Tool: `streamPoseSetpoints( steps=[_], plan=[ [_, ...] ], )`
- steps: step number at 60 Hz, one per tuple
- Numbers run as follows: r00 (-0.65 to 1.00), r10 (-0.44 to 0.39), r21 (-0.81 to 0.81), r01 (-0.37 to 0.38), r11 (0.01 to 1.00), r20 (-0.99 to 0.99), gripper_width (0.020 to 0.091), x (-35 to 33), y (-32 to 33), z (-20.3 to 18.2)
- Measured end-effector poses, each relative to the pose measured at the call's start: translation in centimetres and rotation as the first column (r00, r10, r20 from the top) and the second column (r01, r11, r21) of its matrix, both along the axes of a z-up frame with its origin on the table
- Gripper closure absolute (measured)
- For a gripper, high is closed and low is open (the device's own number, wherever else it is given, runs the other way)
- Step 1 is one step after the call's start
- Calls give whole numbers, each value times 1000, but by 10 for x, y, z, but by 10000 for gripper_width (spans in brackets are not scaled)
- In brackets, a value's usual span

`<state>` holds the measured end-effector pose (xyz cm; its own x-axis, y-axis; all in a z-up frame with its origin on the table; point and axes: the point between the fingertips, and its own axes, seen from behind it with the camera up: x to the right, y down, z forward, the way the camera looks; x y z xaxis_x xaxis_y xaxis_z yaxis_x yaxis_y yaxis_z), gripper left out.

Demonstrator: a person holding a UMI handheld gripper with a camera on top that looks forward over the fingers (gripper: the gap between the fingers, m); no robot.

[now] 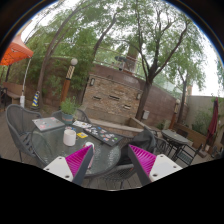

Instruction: Pour water

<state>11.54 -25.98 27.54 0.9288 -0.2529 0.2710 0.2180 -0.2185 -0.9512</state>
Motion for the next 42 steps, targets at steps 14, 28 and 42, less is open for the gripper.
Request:
streamPoseSetpoints(
  steps=[14,28,42],
  plan=[
    [1000,-24,16,24,1000,15,279,14,-20,-3],
    [989,91,-65,-99,993,-115,275,-19,17,-99],
    [980,117,5,-118,993,-162,272,-48,116,-177]
  ],
)
